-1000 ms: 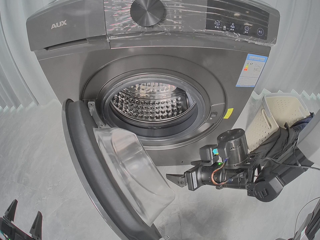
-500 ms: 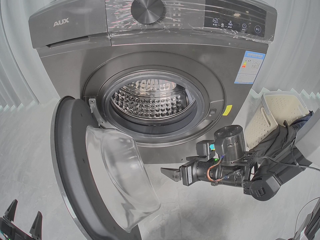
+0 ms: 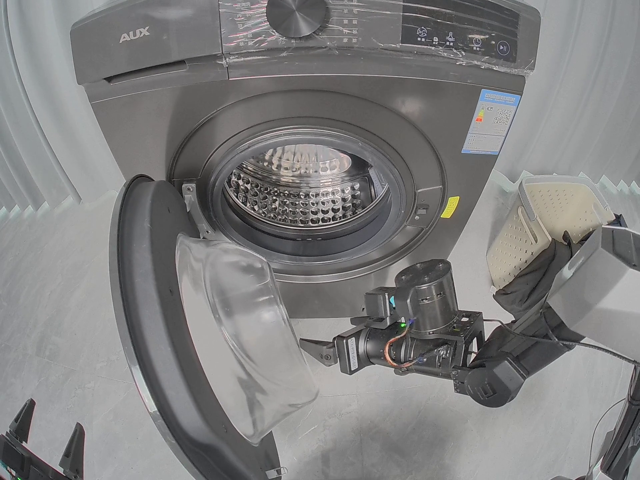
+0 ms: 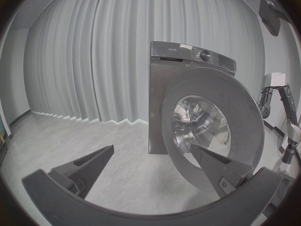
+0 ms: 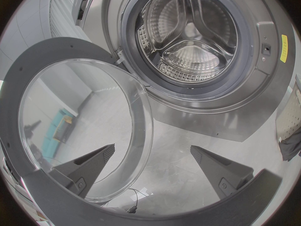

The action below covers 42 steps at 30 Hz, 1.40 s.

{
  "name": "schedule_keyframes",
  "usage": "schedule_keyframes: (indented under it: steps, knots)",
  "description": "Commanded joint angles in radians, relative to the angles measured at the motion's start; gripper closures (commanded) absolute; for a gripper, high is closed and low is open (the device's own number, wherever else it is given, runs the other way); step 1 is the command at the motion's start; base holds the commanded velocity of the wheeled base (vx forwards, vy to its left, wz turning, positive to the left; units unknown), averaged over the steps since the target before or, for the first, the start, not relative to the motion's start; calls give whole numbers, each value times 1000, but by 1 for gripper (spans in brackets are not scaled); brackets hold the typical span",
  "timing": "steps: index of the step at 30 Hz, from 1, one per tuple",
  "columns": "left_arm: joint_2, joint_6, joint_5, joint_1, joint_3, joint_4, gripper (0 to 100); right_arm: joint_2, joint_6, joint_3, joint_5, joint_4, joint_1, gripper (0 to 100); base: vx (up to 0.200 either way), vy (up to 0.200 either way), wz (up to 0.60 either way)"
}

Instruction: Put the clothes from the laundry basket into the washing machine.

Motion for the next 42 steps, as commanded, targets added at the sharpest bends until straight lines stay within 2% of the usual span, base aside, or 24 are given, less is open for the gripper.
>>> schedule_keyframes:
  steps: [1, 4, 7, 13, 16, 26, 34, 42]
  knots:
    - [-12, -1, 0, 0, 15, -1, 0, 20, 3, -12, 3, -2, 23, 0, 0, 0, 0]
    - [-12, -1, 0, -1, 15, 1, 0, 20, 6, -17, 1, -2, 22, 0, 0, 0, 0]
    - [-12, -1, 2, -1, 15, -1, 0, 20, 21, -32, 1, -9, 9, 0, -200, 0, 0]
    - [-12, -1, 0, 0, 15, 1, 0, 43, 21, -71, -6, -15, -11, 0, -200, 0, 0]
    - [-12, -1, 0, 0, 15, -1, 0, 57, 20, -77, -6, -15, -6, 0, 0, 0, 0]
    - [-12, -1, 0, -1, 15, -1, 0, 144, 20, -202, -6, -6, 65, 0, 0, 0, 0]
    - [-12, -1, 0, -1, 15, 1, 0, 149, 20, -244, -6, -14, 49, 0, 0, 0, 0]
    - [-12, -1, 0, -1, 15, 1, 0, 201, 20, -339, -6, -2, 49, 0, -150, 0, 0]
